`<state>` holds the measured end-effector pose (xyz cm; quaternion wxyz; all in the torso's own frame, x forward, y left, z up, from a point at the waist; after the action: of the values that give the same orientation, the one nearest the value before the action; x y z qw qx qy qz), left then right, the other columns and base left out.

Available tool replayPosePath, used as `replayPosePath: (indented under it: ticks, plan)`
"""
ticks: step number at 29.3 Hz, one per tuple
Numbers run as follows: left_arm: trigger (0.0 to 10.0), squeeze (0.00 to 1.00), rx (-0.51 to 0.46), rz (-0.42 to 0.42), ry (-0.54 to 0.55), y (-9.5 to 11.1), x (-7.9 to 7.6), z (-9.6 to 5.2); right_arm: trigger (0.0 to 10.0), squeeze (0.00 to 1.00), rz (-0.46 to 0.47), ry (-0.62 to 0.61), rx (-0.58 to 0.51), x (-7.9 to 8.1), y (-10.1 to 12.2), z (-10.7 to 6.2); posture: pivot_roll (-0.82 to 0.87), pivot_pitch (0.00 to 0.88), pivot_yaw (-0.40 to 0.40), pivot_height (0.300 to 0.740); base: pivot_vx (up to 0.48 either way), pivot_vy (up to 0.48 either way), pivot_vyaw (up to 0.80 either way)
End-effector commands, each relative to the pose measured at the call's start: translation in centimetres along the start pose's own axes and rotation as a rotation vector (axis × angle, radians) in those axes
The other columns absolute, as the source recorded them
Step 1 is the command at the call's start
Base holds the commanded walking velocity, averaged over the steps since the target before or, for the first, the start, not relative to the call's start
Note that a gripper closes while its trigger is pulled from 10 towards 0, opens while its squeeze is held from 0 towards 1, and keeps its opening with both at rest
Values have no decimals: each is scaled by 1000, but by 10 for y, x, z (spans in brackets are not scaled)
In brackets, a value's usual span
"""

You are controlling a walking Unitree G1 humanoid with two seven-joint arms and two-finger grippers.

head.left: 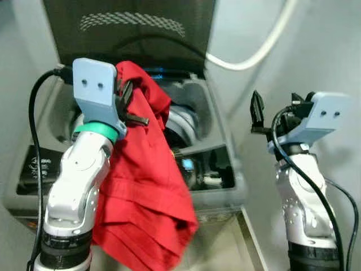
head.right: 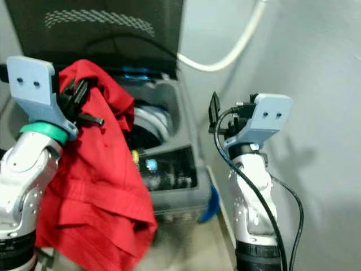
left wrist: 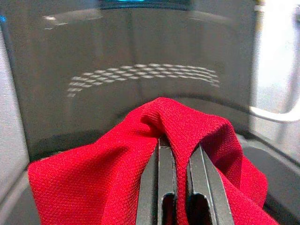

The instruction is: Clothes washing

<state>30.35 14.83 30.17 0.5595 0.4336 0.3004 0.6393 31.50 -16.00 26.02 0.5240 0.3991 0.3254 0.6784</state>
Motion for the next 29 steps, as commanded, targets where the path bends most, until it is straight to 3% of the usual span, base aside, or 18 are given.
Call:
replayPosePath:
  ticks: [1,24,27,29]
  plan:
    - [10000,0,-17,-2,8,3,0,0,10000,0,-7,-9,3,-3,0,-1,52,57,-20,740,289,0,0]
    - [10000,0,-20,-6,-46,4,-8,-1,10000,0,-19,-18,0,-6,0,0,51,54,-20,740,0,0,0]
    - [10000,0,-78,74,-130,10,-11,0,10000,0,-56,61,-16,4,4,2,52,54,-17,740,0,0,0]
    - [10000,0,-78,74,-130,10,-11,0,10000,0,-56,61,-16,4,4,2,52,54,-17,740,0,0,0]
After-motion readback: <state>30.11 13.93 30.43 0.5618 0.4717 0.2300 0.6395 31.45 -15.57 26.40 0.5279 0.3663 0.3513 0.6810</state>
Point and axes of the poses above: a point about 5 cm out from each wrist's last joint towards the gripper, its own z axis pointing out of the wrist towards the gripper, its own y axis along the axis of the wrist's last joint, x = y × z, the point moved 1 cm from there along z, pointing out of the wrist towards the gripper, and after that the axes turned 8 degrees about z, right-handed, at the moved point
